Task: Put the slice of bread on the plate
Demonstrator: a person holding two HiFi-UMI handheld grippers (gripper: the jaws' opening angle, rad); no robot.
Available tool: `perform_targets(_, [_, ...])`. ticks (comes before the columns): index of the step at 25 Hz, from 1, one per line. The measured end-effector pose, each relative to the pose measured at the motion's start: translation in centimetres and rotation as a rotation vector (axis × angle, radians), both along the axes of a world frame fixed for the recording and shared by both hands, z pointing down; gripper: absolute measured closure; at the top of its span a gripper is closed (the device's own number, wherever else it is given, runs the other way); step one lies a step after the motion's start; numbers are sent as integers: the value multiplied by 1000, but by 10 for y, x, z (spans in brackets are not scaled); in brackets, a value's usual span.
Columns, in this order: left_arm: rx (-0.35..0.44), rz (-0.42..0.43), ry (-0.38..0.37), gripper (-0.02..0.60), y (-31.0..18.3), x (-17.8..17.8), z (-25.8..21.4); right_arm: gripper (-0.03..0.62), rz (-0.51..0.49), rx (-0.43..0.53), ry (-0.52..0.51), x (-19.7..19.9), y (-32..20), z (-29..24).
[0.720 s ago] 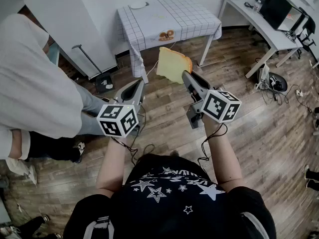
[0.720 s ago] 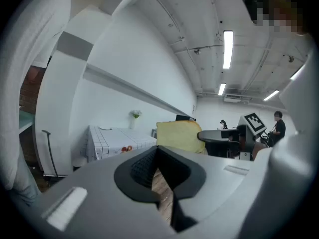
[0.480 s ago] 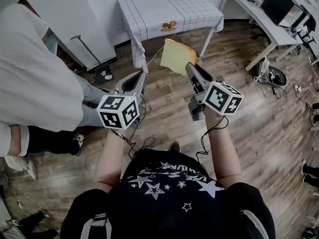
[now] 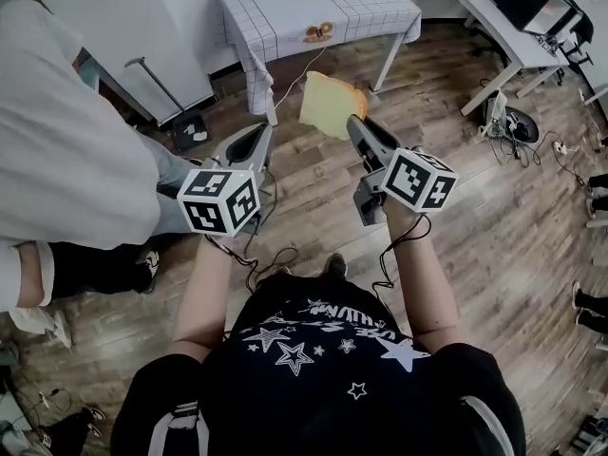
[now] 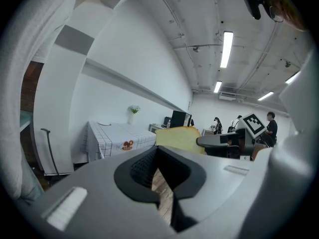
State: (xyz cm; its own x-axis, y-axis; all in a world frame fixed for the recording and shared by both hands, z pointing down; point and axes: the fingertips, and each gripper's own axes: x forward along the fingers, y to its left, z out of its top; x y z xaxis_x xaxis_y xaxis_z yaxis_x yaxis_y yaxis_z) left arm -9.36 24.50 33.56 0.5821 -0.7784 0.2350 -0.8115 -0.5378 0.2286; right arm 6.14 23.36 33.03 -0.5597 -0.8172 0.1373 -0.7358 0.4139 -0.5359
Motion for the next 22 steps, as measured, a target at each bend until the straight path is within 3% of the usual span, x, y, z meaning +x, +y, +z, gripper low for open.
perform_targets(7, [21, -2, -16, 574, 3, 25, -1, 502, 29, -24, -26, 29, -6, 6])
perform_targets(16, [28, -90, -25, 574, 5, 61, 4, 502, 8, -5, -49, 91, -19, 7])
perform_targets(22, [10, -112, -49, 574, 0, 66, 11, 502, -24, -36, -84, 94, -34, 18])
